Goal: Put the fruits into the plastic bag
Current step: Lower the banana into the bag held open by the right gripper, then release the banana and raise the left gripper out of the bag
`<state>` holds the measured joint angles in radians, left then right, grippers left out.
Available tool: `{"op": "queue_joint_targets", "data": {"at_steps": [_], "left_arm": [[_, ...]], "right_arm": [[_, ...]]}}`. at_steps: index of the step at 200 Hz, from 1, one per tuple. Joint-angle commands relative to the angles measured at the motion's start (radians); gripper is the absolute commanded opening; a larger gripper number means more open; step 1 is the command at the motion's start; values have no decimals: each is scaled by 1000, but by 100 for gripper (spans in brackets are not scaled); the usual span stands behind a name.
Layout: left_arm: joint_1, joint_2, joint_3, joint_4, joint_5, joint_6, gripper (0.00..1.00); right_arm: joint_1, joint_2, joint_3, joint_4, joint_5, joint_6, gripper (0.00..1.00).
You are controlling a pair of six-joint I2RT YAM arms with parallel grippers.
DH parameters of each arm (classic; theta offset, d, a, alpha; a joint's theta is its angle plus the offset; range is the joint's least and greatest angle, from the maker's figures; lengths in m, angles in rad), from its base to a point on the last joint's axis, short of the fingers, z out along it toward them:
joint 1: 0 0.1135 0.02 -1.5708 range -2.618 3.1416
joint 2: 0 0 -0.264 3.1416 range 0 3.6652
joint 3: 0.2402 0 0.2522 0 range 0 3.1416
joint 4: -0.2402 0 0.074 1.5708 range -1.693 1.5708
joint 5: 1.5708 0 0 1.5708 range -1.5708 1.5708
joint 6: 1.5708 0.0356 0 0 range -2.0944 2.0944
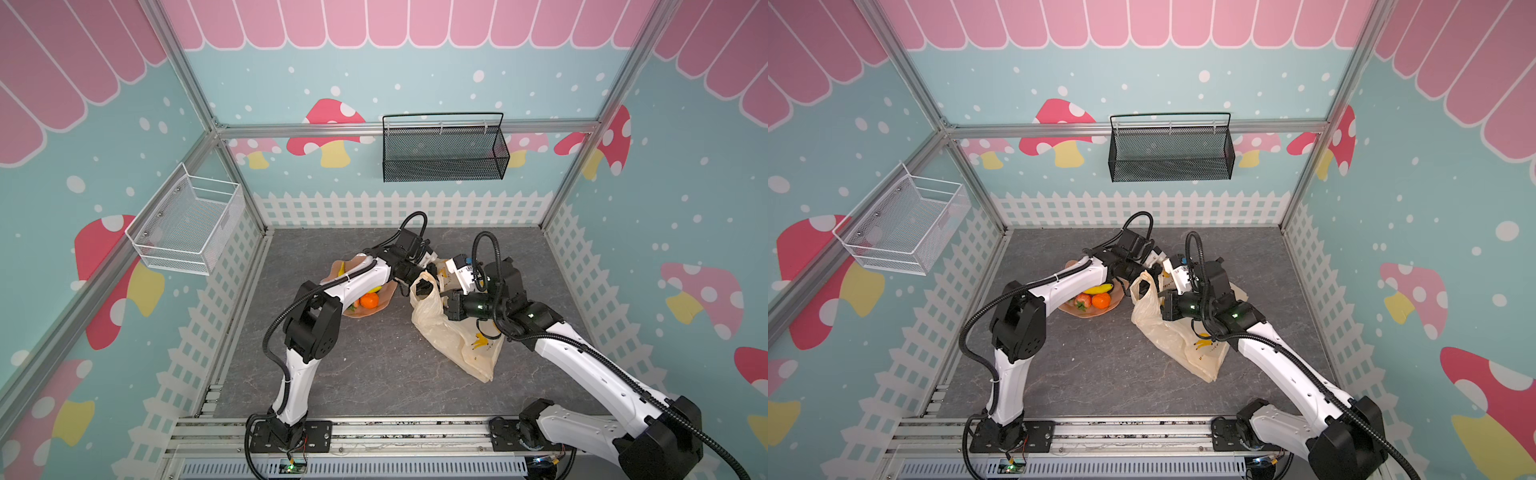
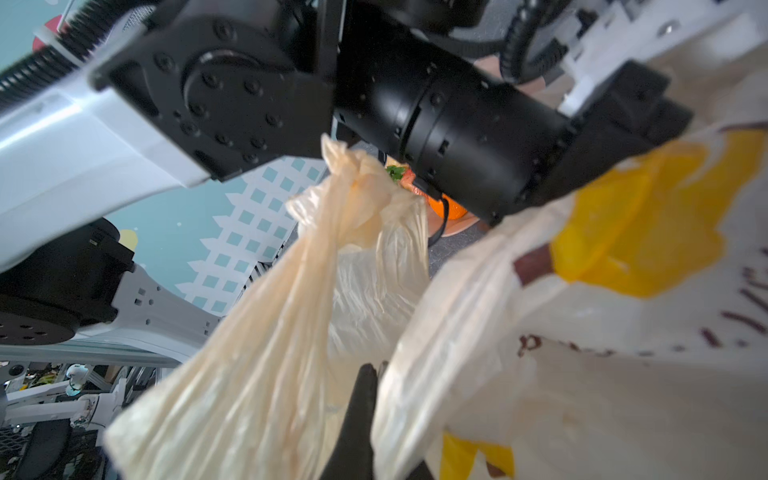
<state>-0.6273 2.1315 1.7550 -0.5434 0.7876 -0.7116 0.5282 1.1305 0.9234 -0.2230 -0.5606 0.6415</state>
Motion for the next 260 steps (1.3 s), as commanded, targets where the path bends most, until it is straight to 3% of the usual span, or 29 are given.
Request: {"op": "queue_joint_targets", "data": {"at_steps": [1, 33, 87, 183, 237, 241, 260], "left_arm": [[-22, -63, -53, 122, 8, -109, 0], [-11, -120, -134, 153, 38, -135, 0], [-12, -186, -241, 194, 97, -240, 13], [-69, -217, -292, 99, 44, -242, 25], [-78, -232, -288, 12, 13, -190, 53], [-79, -234, -281, 2, 9, -184, 64], [-76, -241, -254, -28, -2, -165, 73]], "right_arm": [[0, 26, 40, 66, -15, -1, 0], [0, 48, 55, 97, -14, -7, 0], [1, 34, 6, 185, -33, 18, 0], [4, 32, -57, 293, -44, 27, 0], [4, 21, -87, 319, -30, 19, 0], [5, 18, -90, 318, -29, 19, 0], [5, 9, -99, 318, -28, 19, 0]]}}
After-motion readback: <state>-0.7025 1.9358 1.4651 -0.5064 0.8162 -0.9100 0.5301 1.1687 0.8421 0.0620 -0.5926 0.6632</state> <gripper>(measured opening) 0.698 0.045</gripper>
